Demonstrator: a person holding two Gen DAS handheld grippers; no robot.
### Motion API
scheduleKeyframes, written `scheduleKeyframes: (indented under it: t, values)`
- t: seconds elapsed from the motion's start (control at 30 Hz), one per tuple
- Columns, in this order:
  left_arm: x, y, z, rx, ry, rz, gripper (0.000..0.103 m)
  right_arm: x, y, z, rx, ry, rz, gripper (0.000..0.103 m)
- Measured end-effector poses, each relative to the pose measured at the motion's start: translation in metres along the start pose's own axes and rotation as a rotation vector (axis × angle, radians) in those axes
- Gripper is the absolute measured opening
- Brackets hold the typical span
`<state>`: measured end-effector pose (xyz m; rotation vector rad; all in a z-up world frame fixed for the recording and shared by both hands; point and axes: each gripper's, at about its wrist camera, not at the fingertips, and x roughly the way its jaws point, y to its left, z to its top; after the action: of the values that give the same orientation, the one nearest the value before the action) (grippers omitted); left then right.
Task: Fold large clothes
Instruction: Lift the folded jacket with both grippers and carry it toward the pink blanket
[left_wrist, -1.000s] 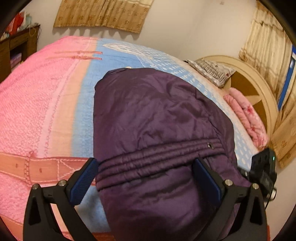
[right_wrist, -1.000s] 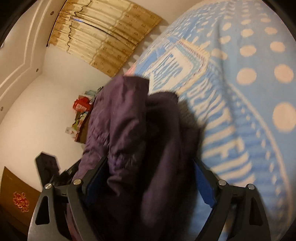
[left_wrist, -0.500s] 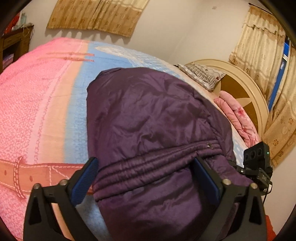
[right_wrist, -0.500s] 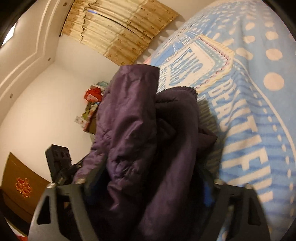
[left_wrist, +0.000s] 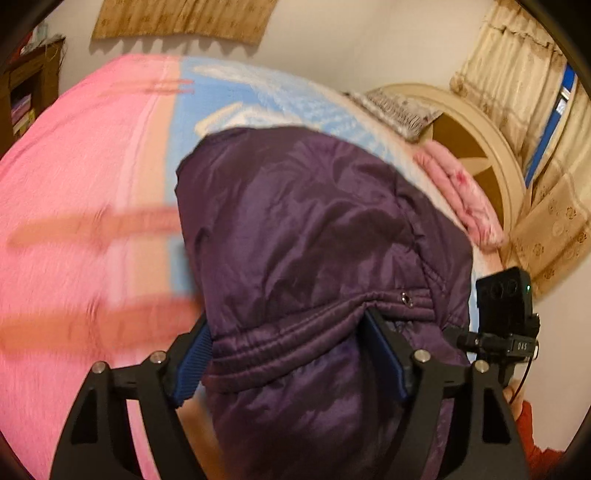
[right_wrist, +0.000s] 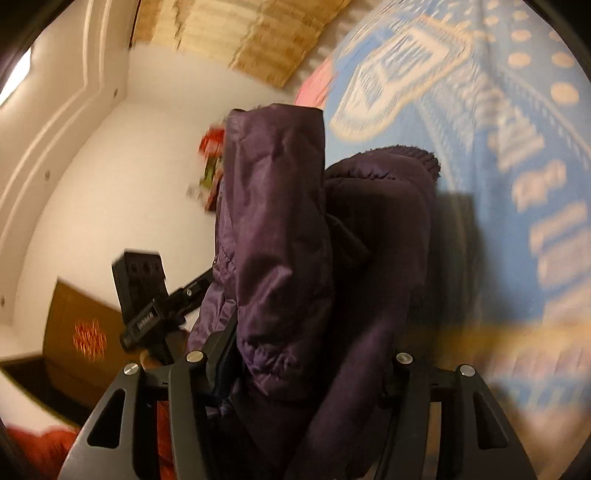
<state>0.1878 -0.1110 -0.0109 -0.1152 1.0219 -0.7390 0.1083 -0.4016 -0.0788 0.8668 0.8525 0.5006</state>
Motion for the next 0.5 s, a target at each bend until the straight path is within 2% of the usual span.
scheduleKeyframes:
  t: [0.07, 0.13, 0.2, 0.27, 0.33, 0.4, 0.5]
  values:
    - [-0.003, 0.007, -0.017, 0.008, -0.024, 0.015, 0.082, 0.003, 0.003, -0.015, -0.054, -0.004, -0.038, 0.058]
    - [-0.009, 0.009, -0.025, 0.004, -0.085, 0.022, 0.084, 0.004, 0.001, -0.018, -0.07, -0.049, -0.047, 0.066]
    - [-0.015, 0.006, -0.028, 0.013, -0.143, 0.029, 0.087, 0.006, -0.001, -0.02, -0.07, -0.102, -0.098, 0.085]
    - [-0.017, 0.001, -0.025, 0.052, -0.213, 0.037, 0.095, 0.01, -0.006, -0.022, -0.106, -0.14, -0.163, 0.099]
    - [-0.006, 0.001, -0.015, 0.069, -0.209, 0.048, 0.099, 0.014, -0.014, -0.023, -0.109, -0.154, -0.146, 0.101]
    - [0.012, 0.006, -0.01, 0.04, -0.163, 0.06, 0.102, 0.015, -0.015, -0.021, -0.113, -0.157, -0.14, 0.102]
    - [0.025, 0.028, -0.017, -0.072, -0.168, -0.016, 0.103, 0.017, -0.017, -0.013, -0.113, -0.148, -0.134, 0.102]
